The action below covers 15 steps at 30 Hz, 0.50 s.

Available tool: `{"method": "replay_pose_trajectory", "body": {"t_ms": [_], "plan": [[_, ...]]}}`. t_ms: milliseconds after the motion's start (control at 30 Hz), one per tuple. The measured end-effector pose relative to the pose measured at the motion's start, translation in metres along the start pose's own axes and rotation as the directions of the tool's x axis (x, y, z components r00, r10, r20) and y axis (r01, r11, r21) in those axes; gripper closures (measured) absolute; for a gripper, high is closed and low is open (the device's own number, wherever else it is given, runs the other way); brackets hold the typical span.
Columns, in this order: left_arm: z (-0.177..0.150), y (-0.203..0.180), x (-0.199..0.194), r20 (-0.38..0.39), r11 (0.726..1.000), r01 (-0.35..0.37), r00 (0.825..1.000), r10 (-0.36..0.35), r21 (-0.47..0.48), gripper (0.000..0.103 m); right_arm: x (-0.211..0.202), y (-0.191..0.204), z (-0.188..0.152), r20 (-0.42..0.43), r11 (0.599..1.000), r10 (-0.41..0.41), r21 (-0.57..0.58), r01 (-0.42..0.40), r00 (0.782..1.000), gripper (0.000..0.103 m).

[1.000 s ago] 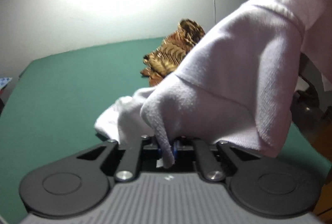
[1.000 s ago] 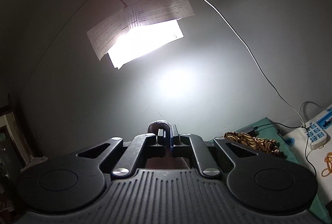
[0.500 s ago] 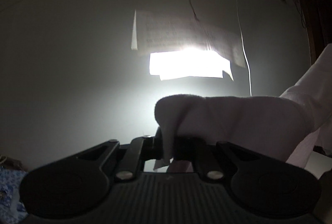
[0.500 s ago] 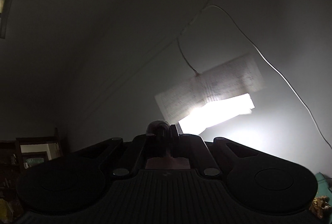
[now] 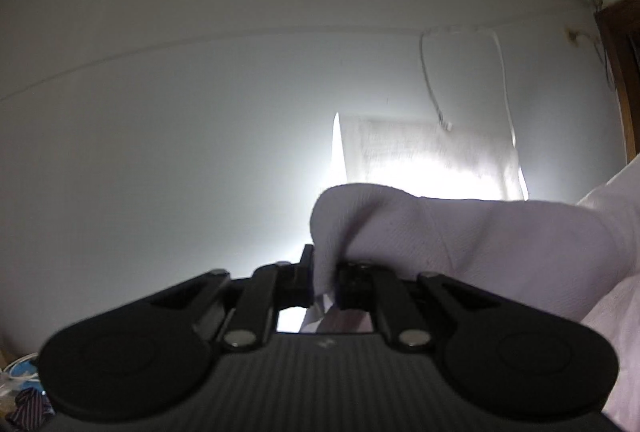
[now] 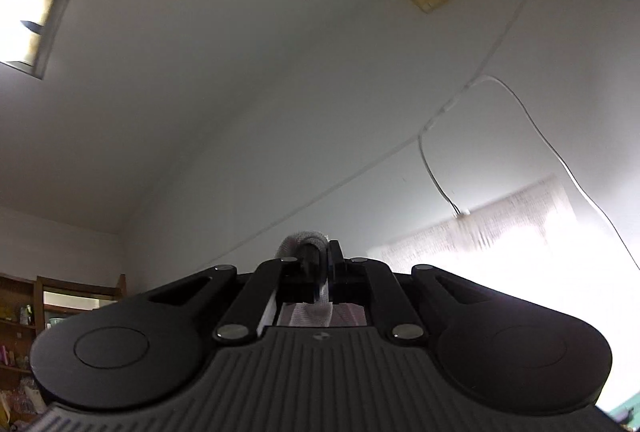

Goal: Fold clothes

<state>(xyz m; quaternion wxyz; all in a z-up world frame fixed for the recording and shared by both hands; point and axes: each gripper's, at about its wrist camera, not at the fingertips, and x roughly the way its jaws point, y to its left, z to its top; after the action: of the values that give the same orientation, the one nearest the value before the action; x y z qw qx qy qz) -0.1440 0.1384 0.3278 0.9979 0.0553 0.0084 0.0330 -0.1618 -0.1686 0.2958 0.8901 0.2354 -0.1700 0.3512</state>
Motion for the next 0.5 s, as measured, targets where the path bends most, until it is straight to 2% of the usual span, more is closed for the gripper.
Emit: {"method": "replay_pose_trajectory", "body": {"t_ms": [133,200,267,367,433,500], "plan": [[-0.036,-0.005,0.038,-0.117,0.999,0.016,0.993,-0.012,0.029,0.098,0.009,-0.024,-0.032,-0.095,0.993,-0.112,0.025,0.115,0.989,0.100],[-0.057,-0.014,0.067,-0.181,0.999,0.010,0.983,-0.001,0.048,0.098,0.018,-0.049,-0.055,-0.159,0.981,-0.188,0.019,0.194,0.969,0.100],[-0.083,-0.028,0.098,-0.255,0.997,0.005,0.967,0.014,0.076,0.098,0.028,-0.075,-0.079,-0.223,0.962,-0.265,0.005,0.273,0.938,0.100],[-0.133,-0.050,0.149,-0.373,0.994,-0.001,0.927,0.042,0.111,0.098,0.047,-0.124,-0.124,-0.334,0.922,-0.379,-0.054,0.384,0.863,0.100],[-0.169,-0.064,0.182,-0.453,0.992,-0.005,0.889,0.063,0.127,0.097,0.060,-0.158,-0.157,-0.408,0.897,-0.430,-0.092,0.432,0.805,0.100],[-0.211,-0.080,0.217,-0.528,0.988,-0.007,0.845,0.090,0.157,0.093,0.074,-0.194,-0.196,-0.484,0.868,-0.477,-0.128,0.480,0.734,0.100]]}}
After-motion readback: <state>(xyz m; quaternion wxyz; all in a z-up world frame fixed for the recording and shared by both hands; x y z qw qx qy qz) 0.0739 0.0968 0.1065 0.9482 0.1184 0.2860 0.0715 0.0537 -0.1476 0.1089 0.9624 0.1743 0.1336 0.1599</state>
